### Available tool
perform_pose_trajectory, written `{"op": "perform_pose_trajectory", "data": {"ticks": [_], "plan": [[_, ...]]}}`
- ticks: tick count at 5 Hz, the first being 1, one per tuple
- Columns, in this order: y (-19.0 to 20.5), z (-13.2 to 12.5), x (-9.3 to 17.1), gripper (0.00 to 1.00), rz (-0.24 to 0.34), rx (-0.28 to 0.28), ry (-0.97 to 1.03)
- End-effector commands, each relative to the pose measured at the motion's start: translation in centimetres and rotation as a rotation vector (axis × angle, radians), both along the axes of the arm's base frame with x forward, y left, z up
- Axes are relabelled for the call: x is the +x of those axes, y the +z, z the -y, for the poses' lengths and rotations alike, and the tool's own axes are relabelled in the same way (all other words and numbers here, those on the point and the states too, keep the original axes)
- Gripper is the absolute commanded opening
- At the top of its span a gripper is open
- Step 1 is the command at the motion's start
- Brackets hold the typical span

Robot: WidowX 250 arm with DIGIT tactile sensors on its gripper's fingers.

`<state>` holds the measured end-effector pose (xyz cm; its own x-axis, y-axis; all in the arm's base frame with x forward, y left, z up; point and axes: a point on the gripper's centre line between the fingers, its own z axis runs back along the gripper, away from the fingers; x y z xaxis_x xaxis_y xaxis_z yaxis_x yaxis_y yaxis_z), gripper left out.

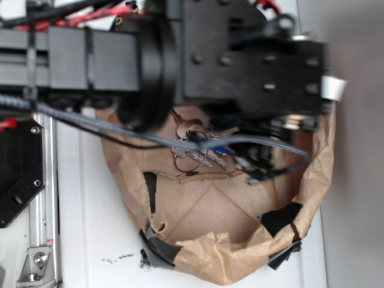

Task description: Grab the plastic pickle.

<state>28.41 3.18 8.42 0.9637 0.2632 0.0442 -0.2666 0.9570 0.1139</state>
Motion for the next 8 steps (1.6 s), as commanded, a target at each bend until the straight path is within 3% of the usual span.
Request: {"op": "perform_pose_trajectory", "data": {"ticks": [1, 2, 3, 4, 5, 6, 7, 8], "plan": [[-2.0, -0.2, 4.0, 1.0, 0.114, 0.026, -0.133], [-4.0, 1.2, 5.1, 1.0, 0.08, -0.024, -0.138], [-6.1, 2.1, 4.3, 1.0, 0.017, -0.035, -0.138], [-6.3, 2.1, 3.6, 0.0, 0.002, -0.065, -0.103], [-5.9, 2.4, 3.0, 0.0, -0.008, -0.044, -0.138], [-5.5, 3.7, 0.9, 0.0, 0.013, -0.075, -0.193], [-5.4, 4.1, 0.5, 0.0, 0.012, -0.072, -0.205], [-2.7, 3.8, 1.6, 0.0, 0.004, -0.082, -0.333]]}}
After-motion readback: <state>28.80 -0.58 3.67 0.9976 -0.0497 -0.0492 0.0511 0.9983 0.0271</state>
